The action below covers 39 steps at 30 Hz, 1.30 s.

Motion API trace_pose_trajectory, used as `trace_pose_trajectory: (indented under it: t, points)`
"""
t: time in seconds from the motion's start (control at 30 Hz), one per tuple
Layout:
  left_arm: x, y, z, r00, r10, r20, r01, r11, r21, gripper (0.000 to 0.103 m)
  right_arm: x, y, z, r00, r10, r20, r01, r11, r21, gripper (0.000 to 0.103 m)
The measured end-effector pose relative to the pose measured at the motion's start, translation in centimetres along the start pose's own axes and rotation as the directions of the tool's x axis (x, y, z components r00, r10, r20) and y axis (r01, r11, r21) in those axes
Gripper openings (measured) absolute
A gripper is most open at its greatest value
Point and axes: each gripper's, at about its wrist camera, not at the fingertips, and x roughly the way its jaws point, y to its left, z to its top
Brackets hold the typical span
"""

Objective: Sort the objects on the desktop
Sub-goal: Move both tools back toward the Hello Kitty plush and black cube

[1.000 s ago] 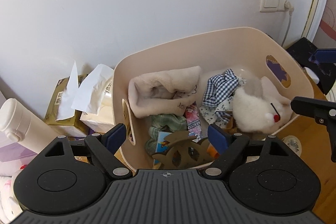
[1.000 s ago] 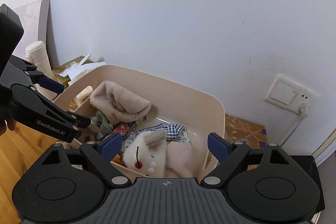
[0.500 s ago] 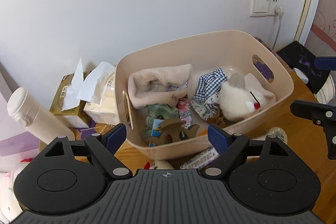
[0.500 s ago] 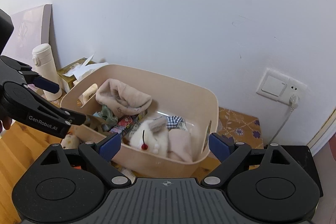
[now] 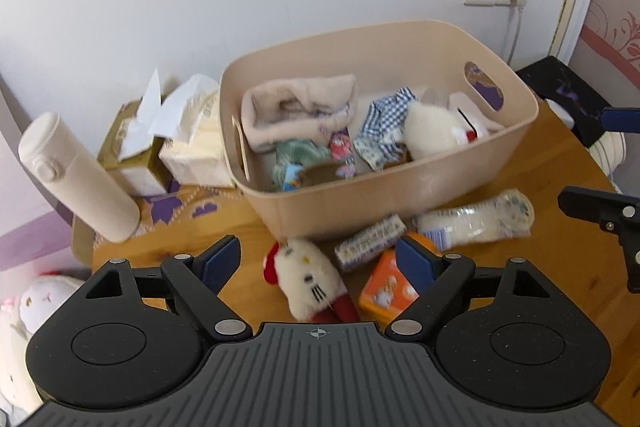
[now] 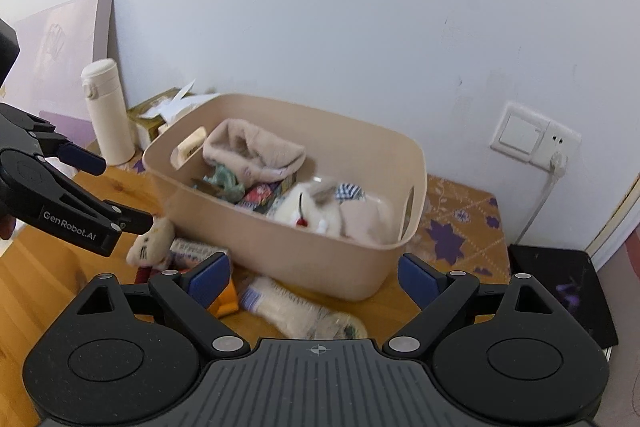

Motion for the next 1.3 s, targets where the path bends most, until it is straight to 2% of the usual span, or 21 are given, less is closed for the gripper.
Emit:
trace_pose_trajectory:
  t: [0.5, 0.73, 1.03, 1.3]
  points:
    - [1.1, -0.7, -5.1, 0.994, -0.026, -0.102, 0.025, 1.000, -0.009, 0.086, 0.5, 1.3, -4.0, 0.994, 0.037, -0.102, -0.038, 0.999, -0.008, 0.093]
    - [2.3, -1.1, -6.7, 0.989, -0.038, -0.145, 0.034, 0.999, -0.028, 0.086, 1.7, 2.8, -5.5, 0.984, 0.089, -0.153, -0.094, 0.995, -0.021, 0.093]
    - [4.0, -0.6, -8.4, 0.978, -0.030, -0.206, 0.011, 0.996, -0.092, 0.086, 3.7, 5.7, -7.4, 0.960, 0.179, -0.216, -0.190, 0.981, -0.029, 0.093]
    - [5.1, 1.1, -8.1, 0.979, -0.016, -0.202, -0.022, 0.982, -0.187, 0.086, 6.2, 7.4, -7.9, 0.943, 0.218, -0.252, -0.229, 0.973, -0.018, 0.093]
